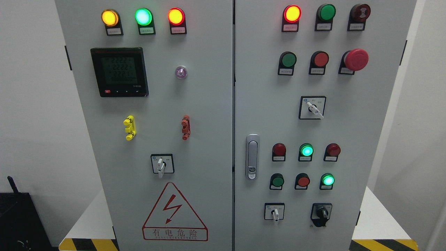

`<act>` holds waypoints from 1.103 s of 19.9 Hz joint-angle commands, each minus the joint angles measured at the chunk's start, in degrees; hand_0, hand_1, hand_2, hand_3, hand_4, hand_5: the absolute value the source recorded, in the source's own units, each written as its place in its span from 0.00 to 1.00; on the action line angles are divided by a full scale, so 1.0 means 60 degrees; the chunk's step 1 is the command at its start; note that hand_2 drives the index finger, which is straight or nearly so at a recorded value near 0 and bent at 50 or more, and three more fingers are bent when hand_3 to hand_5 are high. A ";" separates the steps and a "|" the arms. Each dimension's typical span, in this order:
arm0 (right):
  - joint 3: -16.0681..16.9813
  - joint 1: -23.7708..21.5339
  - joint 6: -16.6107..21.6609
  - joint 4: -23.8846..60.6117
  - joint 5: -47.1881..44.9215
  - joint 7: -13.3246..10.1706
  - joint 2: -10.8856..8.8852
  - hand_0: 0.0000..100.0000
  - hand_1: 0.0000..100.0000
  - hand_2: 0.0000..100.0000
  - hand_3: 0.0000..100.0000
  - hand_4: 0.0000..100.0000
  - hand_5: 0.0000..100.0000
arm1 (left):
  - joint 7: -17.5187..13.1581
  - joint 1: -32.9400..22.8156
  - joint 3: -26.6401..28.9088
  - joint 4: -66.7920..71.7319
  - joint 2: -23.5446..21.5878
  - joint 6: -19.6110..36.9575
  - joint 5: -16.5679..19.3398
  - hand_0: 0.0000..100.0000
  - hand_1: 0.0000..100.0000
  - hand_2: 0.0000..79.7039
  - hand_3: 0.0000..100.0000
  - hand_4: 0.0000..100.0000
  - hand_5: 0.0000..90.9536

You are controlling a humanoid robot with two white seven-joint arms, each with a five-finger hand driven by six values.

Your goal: Turn on light switch 1

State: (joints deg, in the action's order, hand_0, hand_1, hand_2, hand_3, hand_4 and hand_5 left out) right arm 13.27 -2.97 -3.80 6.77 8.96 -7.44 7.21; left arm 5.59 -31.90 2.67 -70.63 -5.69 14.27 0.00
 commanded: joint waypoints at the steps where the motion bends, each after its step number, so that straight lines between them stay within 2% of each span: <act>1: 0.0000 -0.0002 0.0003 0.0000 0.0014 -0.0004 0.0000 0.31 0.00 0.00 0.00 0.00 0.00 | 0.0372 0.0159 0.0258 -0.3432 -0.0122 0.0331 0.0132 0.34 0.65 0.38 0.65 0.84 0.84; 4: 0.0000 -0.0002 0.0003 0.0000 0.0000 -0.0004 0.0000 0.31 0.00 0.00 0.00 0.00 0.00 | 0.0328 0.0510 0.0317 -0.3944 -0.0034 0.0302 0.0132 0.34 0.68 0.41 0.70 0.87 0.92; 8: 0.0000 -0.0002 0.0003 0.0000 0.0000 -0.0004 0.0000 0.31 0.00 0.00 0.00 0.00 0.00 | 0.0299 0.1066 0.0317 -0.4633 -0.0033 0.0200 0.0146 0.34 0.70 0.44 0.74 0.90 0.94; 12: 0.0000 -0.0002 0.0003 0.0000 0.0000 -0.0004 0.0000 0.31 0.00 0.00 0.00 0.00 0.00 | 0.0036 0.1273 0.0273 -0.6139 -0.0179 -0.0720 0.0015 0.34 0.71 0.46 0.77 0.91 0.95; 16: 0.0000 -0.0002 0.0003 0.0000 0.0000 -0.0004 0.0000 0.31 0.00 0.00 0.00 0.00 0.00 | 0.0035 0.1799 0.0229 -0.7210 -0.0121 -0.1540 -0.0058 0.35 0.71 0.46 0.78 0.91 0.94; 18: 0.0000 -0.0002 0.0003 0.0000 0.0000 -0.0004 0.0000 0.31 0.00 0.00 0.00 0.00 0.00 | 0.0035 0.2136 0.0171 -0.7563 -0.0107 -0.2156 -0.0088 0.29 0.71 0.46 0.78 0.92 0.94; 22: 0.0000 -0.0002 0.0003 0.0000 0.0000 -0.0004 0.0000 0.31 0.00 0.00 0.00 0.00 0.00 | 0.0181 0.2912 -0.0195 -0.7608 -0.0034 -0.2626 -0.0073 0.14 0.68 0.52 0.85 0.92 0.94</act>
State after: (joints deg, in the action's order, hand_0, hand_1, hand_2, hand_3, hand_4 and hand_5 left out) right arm 13.27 -2.98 -3.80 6.76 8.96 -7.44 7.21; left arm 5.75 -19.67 3.46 -104.34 -6.23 0.69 0.00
